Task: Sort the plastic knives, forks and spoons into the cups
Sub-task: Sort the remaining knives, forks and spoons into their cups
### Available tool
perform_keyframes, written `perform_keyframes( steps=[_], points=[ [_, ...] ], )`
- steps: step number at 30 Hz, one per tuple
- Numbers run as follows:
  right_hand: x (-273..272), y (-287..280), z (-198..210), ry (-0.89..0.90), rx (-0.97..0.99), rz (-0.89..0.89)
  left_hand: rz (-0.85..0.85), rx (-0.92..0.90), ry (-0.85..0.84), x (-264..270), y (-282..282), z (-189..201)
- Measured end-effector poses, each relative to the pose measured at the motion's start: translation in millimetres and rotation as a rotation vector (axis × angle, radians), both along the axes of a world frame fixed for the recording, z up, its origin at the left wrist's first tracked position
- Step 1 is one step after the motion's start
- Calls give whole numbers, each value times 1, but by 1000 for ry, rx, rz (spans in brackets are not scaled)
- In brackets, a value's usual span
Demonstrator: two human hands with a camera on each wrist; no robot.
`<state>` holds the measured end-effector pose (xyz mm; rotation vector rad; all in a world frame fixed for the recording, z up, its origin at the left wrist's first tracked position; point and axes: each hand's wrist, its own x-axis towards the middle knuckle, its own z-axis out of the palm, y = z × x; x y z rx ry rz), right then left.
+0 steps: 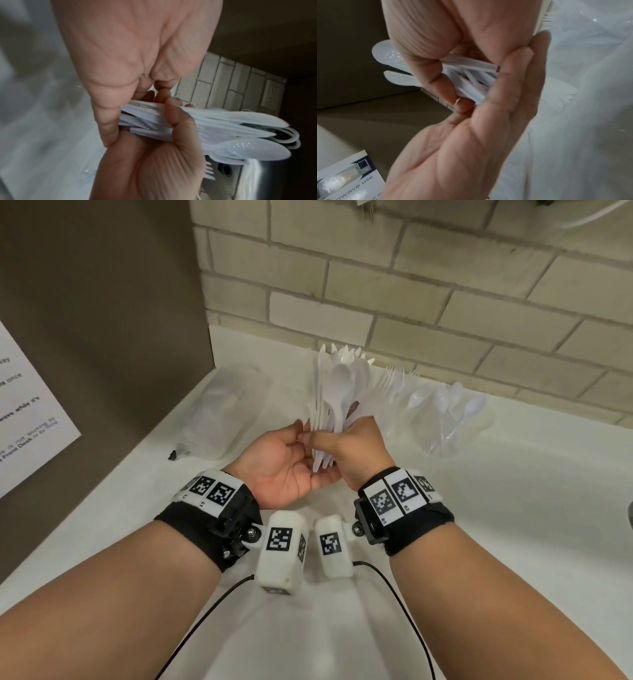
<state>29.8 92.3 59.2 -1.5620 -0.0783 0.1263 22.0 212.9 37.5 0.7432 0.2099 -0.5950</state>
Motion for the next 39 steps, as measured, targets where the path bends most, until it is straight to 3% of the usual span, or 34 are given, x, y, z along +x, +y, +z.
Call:
perform_keyframes(
  steps=[6, 11, 14, 16, 19, 21, 25, 28, 34, 36, 39],
  points=[
    [1, -2, 0, 8, 104, 70, -1, -7, 1, 0, 3, -1],
    [5, -5, -3, 75, 137, 114, -155, 282, -332, -4, 5, 10],
    [-1, 0, -2, 75, -1, 248, -107, 470, -546, -8, -1, 23],
    [-9, 7, -1, 104, -112, 347, -30, 586, -558, -8, -5, 29],
    [-12, 10, -2, 144, -76, 356, 113, 678, -539, -12, -13, 33],
    [-11, 6, -1, 115, -100, 361, 195, 655, -505, -10, -15, 32],
    [-7, -1, -5, 161, -395, 377, 384, 522, -482, -2, -15, 31],
    [-11, 1, -6, 230, -362, 373, 393, 550, -527, -1, -16, 33],
    [-14, -5, -11, 326, -189, 524, 202, 556, -579, -4, -13, 29],
    [-13, -4, -12, 312, -231, 507, 259, 527, -559, -4, -16, 27],
    [-8, -8, -8, 176, -465, 471, 457, 467, -441, 1, -15, 28]
  ],
)
